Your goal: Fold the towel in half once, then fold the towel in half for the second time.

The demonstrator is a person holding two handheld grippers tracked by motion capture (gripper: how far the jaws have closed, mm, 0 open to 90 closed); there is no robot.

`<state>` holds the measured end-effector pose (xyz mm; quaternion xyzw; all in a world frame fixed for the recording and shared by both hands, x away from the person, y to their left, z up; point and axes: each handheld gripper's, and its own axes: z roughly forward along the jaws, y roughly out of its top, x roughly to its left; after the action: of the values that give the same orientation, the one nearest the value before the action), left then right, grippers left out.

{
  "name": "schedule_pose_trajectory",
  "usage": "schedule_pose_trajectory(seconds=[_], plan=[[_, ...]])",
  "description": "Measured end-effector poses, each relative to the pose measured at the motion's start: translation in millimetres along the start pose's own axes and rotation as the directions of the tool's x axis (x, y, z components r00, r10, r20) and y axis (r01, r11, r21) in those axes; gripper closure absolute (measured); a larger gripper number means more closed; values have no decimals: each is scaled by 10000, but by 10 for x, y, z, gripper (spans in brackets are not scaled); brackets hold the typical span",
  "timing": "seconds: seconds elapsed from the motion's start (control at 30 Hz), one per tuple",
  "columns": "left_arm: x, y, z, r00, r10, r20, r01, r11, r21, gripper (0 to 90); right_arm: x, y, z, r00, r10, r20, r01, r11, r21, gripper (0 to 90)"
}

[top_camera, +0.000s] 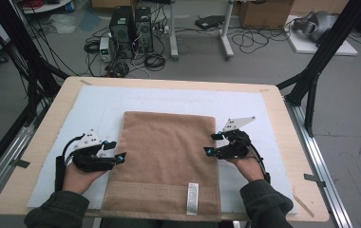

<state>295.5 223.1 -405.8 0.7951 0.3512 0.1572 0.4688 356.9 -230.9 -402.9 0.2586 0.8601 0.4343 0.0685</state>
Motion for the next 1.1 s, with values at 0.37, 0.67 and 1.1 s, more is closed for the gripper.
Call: schedule_pose_trajectory(seconds=[0.37, 0.67, 1.1], plan=[[39, 77, 51, 9998, 183, -72, -182, 9997, 149, 394, -15, 4, 27, 9999, -154, 74, 153, 9996, 235, 329], [142, 147, 70, 9997, 108, -205, -104, 9998, 164, 383, -82, 49, 12, 9996, -113, 258, 106, 9996, 267, 329], [540, 646, 191, 9993, 13, -365, 0, 9994, 339, 423, -443, 466, -114, 9952, 110, 974, -121, 9999, 109, 332]])
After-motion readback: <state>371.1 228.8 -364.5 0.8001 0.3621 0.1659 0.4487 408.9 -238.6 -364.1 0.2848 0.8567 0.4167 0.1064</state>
